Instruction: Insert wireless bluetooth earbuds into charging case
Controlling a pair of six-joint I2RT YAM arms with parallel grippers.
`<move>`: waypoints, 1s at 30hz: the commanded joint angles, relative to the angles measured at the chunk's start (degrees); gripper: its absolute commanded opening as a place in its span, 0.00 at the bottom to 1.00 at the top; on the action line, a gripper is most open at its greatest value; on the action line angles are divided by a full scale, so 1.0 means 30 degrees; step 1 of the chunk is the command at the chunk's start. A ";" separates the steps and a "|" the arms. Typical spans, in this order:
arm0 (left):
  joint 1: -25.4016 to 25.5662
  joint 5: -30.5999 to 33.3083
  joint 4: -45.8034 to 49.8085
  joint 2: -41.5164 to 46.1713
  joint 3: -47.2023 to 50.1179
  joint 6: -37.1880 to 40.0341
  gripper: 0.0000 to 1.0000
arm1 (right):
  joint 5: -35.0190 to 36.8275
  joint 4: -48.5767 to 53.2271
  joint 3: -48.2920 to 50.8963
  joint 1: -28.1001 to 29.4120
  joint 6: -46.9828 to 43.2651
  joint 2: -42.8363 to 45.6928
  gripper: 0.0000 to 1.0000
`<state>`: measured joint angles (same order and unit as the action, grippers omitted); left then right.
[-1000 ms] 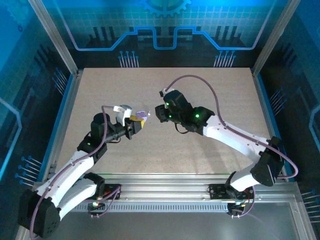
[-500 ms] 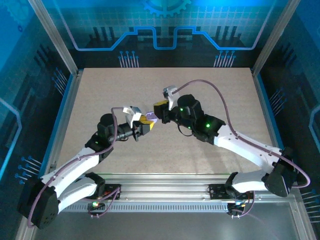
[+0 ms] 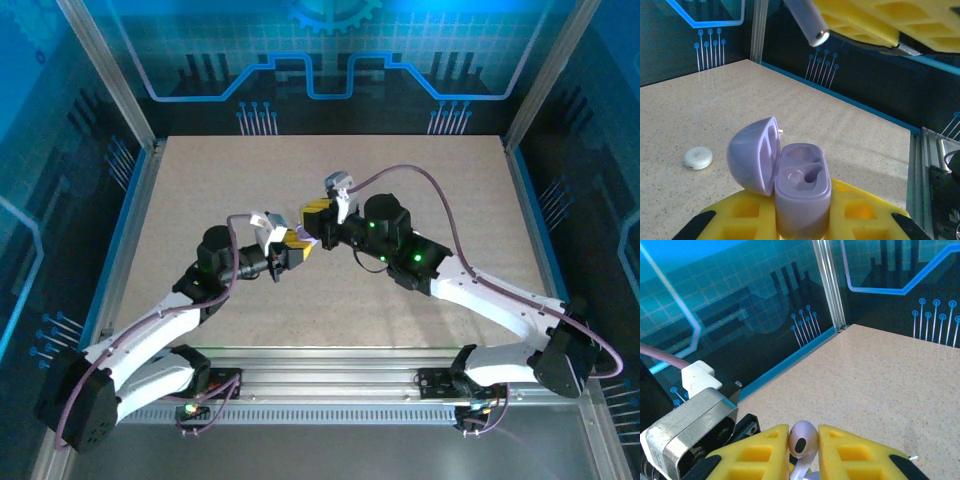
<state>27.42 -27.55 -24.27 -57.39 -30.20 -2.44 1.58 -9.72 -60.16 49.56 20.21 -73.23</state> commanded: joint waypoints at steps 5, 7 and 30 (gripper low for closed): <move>0.0323 -0.0518 -0.0577 0.0250 -0.0685 0.0842 0.16 | -0.0819 -0.1478 0.0305 0.0412 -0.0934 0.0109 0.20; 0.0315 -0.0445 -0.0609 0.0348 -0.0716 0.0813 0.16 | -0.0836 -0.1537 0.0491 0.0442 -0.1022 0.0191 0.20; 0.0316 0.0267 -0.1665 0.0904 -0.1122 -0.0272 0.16 | -0.0528 -0.1801 0.2445 0.0472 -0.0907 0.0973 0.20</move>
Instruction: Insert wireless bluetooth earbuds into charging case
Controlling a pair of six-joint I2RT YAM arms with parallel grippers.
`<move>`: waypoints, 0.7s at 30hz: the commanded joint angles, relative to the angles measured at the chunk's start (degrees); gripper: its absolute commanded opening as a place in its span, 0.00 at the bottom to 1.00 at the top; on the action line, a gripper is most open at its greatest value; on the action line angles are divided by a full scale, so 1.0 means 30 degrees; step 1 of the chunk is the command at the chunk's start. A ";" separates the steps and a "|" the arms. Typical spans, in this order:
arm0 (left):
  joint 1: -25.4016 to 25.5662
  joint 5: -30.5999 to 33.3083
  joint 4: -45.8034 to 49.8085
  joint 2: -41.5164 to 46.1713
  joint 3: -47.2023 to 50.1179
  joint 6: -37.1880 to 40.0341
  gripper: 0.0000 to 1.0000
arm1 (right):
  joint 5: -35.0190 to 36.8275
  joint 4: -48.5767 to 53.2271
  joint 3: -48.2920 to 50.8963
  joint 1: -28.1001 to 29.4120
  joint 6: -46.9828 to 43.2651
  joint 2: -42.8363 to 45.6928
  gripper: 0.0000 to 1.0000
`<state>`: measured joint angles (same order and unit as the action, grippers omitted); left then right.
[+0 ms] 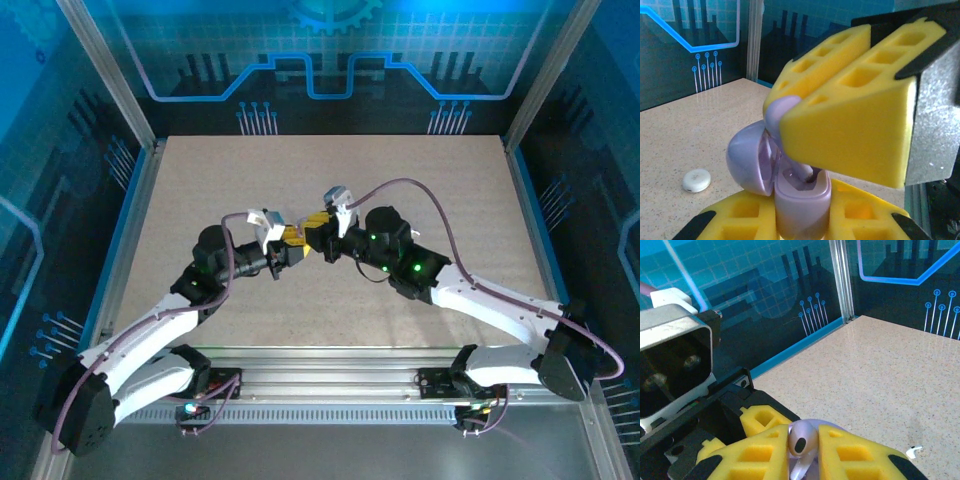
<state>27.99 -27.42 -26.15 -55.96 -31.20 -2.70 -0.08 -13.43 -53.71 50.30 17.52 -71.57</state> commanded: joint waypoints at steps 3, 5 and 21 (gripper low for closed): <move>0.0118 0.0388 -0.1126 0.0501 -0.0820 -0.0213 0.16 | 0.0113 -0.0562 0.0514 0.0221 -0.0005 0.0569 0.20; 0.0111 0.0437 -0.1127 0.0520 -0.0849 -0.0214 0.16 | 0.0241 -0.0562 0.0632 0.0222 -0.0011 0.0698 0.20; 0.0118 0.0445 -0.1105 0.0637 -0.1018 -0.0098 0.16 | 0.0159 0.0133 0.1000 0.0217 -0.0079 0.0916 0.21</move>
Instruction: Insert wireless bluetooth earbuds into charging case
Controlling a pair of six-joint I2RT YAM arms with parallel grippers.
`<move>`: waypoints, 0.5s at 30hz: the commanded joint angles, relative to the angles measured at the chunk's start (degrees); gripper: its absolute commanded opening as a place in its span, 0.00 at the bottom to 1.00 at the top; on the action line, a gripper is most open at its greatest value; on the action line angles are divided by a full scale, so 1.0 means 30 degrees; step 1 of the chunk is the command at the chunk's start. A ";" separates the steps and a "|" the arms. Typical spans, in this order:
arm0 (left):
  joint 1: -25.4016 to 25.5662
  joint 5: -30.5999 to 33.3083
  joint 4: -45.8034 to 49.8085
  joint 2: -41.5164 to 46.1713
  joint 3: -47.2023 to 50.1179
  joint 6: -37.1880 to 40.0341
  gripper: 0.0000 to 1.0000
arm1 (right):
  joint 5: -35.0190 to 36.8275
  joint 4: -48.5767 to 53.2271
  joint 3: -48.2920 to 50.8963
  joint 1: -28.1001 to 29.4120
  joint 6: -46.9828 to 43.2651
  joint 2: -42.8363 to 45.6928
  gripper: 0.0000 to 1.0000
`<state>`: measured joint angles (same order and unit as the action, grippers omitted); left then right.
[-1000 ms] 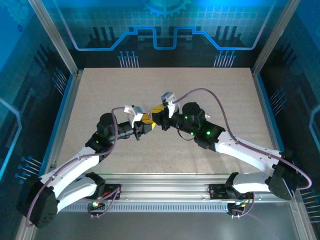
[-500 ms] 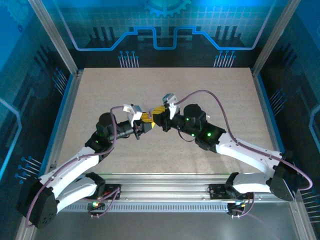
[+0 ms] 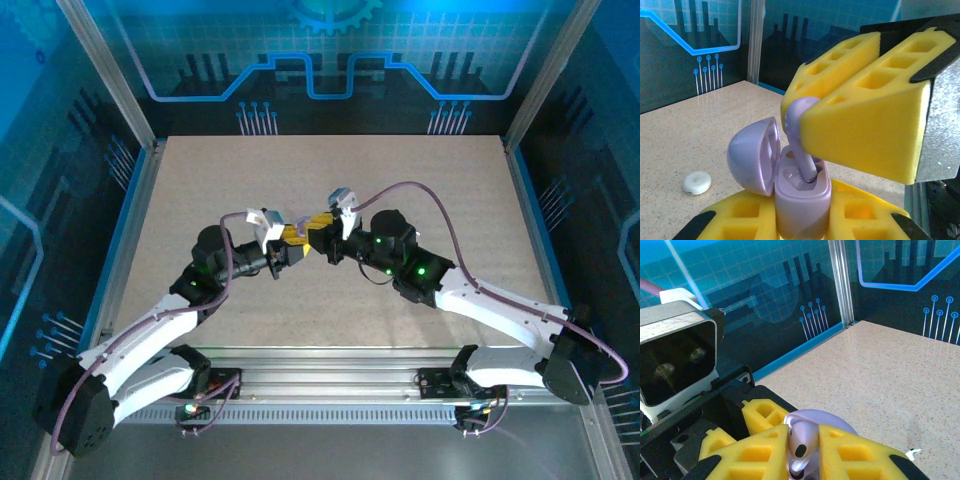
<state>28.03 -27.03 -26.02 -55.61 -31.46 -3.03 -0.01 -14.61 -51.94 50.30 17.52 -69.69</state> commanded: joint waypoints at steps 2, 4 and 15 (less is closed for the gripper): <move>0.0118 0.0287 -0.1112 0.0550 -0.0967 0.0042 0.16 | 0.0007 0.0569 0.0410 0.0223 -0.0070 0.0298 0.22; 0.0097 0.0252 -0.1082 0.0550 -0.1025 0.0100 0.16 | -0.0185 0.0643 0.0410 0.0224 -0.0095 0.0266 0.23; 0.0119 0.0153 -0.0907 0.0667 -0.1143 0.0246 0.16 | -0.0493 0.0772 0.0207 0.0207 -0.0071 -0.0062 0.27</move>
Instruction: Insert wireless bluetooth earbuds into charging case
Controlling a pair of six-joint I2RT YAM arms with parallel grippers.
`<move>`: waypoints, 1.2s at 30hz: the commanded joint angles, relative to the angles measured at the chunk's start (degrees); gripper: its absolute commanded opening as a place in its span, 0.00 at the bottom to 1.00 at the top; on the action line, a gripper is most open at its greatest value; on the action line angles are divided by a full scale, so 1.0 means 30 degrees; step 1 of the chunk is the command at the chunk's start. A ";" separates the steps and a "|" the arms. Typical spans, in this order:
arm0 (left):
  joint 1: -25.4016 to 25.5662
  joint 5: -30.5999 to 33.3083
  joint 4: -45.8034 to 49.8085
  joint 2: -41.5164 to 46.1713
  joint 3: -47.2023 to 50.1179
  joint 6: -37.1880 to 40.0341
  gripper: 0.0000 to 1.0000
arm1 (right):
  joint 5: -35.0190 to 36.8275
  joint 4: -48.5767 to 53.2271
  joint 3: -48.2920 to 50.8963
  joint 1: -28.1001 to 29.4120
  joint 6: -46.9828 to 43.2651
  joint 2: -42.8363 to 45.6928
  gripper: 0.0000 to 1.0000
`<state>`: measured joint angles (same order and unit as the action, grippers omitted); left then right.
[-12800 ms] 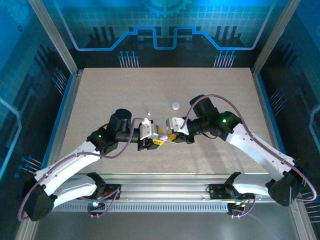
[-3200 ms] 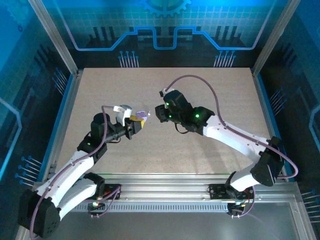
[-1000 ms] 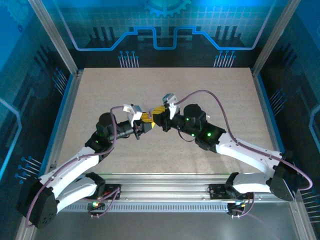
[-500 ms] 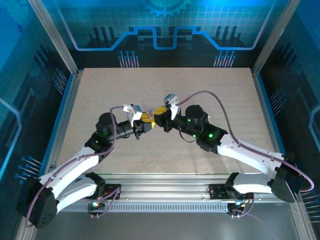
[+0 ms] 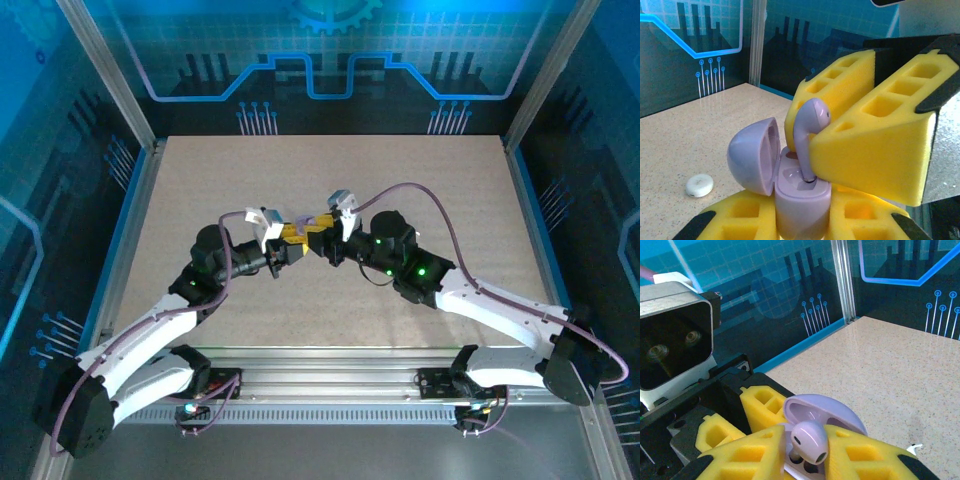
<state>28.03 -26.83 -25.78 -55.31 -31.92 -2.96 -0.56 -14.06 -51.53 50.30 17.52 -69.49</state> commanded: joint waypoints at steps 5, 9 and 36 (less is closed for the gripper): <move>0.0113 0.0039 -0.0877 0.0565 -0.1077 0.0284 0.16 | -0.0313 0.0551 -0.0021 0.0191 -0.0010 -0.0203 0.29; 0.0115 0.0062 -0.0811 0.0536 -0.1071 0.0313 0.16 | -0.0378 0.0527 -0.0109 0.0184 -0.0014 -0.0147 0.31; 0.0142 0.0030 -0.0511 0.0565 -0.1020 0.0431 0.16 | -0.0869 0.0206 -0.0420 0.0131 0.0135 0.0394 0.52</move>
<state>28.03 -26.81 -25.10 -55.05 -32.12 -2.83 -2.37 -14.20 -51.53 50.30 17.72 -69.32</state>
